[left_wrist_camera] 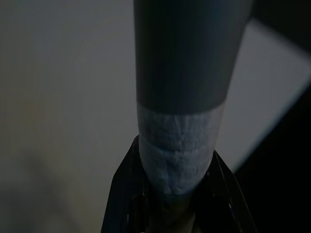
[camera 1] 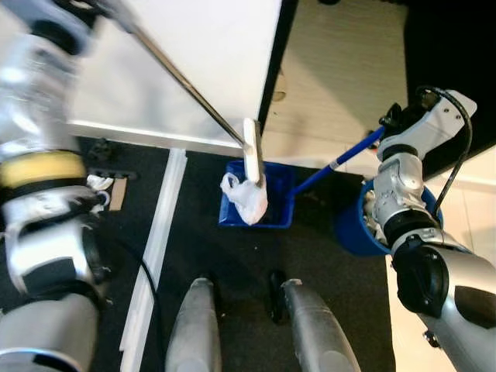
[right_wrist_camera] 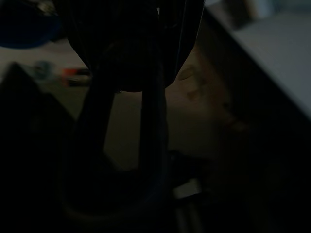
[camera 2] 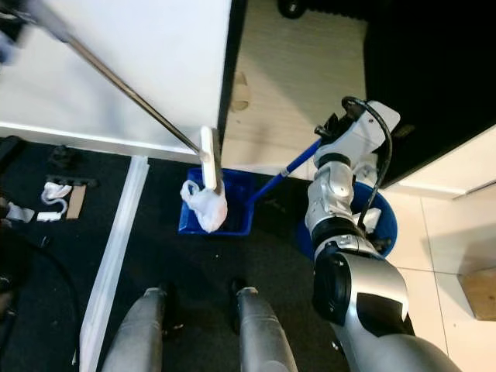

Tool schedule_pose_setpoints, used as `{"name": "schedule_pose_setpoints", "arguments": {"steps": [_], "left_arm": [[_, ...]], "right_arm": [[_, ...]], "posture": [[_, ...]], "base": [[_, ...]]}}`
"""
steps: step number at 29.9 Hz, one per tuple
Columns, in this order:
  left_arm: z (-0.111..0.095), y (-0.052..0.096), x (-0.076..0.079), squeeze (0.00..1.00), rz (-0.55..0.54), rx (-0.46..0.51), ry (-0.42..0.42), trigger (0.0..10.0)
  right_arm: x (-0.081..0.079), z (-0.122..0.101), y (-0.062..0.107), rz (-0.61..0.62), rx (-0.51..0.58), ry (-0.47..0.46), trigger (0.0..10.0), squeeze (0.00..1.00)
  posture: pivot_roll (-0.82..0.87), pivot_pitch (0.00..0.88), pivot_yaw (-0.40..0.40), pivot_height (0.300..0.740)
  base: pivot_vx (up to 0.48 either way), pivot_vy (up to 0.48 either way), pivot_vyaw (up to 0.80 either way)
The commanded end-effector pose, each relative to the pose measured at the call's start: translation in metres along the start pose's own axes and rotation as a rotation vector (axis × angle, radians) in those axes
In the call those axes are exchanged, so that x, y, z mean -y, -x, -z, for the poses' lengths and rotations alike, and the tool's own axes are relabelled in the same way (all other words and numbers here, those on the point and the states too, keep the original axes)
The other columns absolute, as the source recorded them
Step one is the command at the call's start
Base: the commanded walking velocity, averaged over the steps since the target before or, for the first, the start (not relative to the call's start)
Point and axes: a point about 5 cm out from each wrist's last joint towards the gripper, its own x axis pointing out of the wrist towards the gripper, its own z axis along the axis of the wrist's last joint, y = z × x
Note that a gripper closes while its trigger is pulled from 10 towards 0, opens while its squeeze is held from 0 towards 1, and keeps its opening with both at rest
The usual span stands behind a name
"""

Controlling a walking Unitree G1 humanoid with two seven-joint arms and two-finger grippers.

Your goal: Sweep floor

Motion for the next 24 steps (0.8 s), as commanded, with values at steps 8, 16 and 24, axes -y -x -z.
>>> {"name": "schedule_pose_setpoints", "arguments": {"steps": [8, 16, 24], "left_arm": [[-0.018, 0.006, 0.001, 0.00, 0.198, -0.118, -0.425, 10.0], [0.017, 0.024, 0.002, 0.00, 0.353, -0.361, -0.657, 10.0], [0.121, 0.082, -0.019, 0.00, 0.271, -0.639, -0.693, 10.0]], "right_arm": [[0.010, 0.001, 0.001, 0.028, -0.002, -0.005, 10.0, 0.00], [0.012, -0.001, 0.000, 0.016, 0.003, -0.005, 10.0, 0.00], [0.011, -0.039, -0.024, -0.038, 0.034, -0.127, 10.0, 0.00]], "posture": [[0.11, 0.132, -0.089, 0.740], [0.11, 0.126, -0.090, 0.740], [0.08, 0.105, -0.079, 0.740]], "base": [[0.000, 0.000, 0.00], [0.000, 0.000, 0.00], [0.000, 0.000, 0.00]]}}
